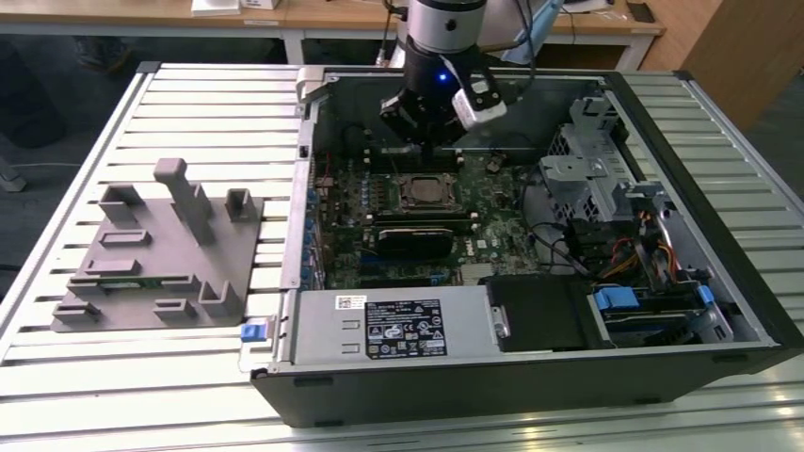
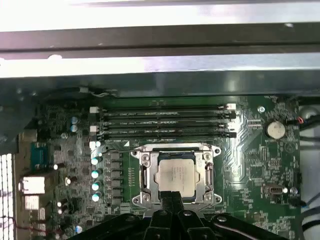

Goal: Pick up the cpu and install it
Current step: 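Install the first cpu locking lever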

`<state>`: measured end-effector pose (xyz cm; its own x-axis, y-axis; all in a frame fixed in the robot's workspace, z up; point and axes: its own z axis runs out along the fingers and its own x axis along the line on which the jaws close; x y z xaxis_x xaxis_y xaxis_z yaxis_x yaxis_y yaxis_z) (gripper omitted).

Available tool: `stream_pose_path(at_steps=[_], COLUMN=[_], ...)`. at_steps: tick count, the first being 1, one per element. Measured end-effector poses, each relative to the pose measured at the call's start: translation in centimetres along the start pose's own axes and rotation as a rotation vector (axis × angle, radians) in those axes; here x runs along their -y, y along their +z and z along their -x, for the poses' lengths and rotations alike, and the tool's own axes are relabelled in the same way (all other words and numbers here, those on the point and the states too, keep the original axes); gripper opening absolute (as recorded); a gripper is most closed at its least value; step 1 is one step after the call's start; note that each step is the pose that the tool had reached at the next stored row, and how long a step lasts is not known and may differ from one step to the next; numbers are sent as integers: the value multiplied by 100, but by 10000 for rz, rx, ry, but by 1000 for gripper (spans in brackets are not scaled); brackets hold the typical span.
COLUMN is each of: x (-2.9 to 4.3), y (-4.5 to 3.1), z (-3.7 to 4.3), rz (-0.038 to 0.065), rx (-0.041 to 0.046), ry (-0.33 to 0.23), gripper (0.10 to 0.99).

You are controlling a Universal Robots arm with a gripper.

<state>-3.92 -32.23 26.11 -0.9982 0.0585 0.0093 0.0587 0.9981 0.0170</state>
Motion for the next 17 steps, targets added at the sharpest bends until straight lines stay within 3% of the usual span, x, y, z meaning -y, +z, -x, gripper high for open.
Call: stream_pose_path(at_steps=[9,15,17], x=[0,0,0], y=[6,8,8], z=[0,0,0], rz=[11,3,2], rx=[27,14,13], ry=[1556,748,719], gripper=[106,106,106])
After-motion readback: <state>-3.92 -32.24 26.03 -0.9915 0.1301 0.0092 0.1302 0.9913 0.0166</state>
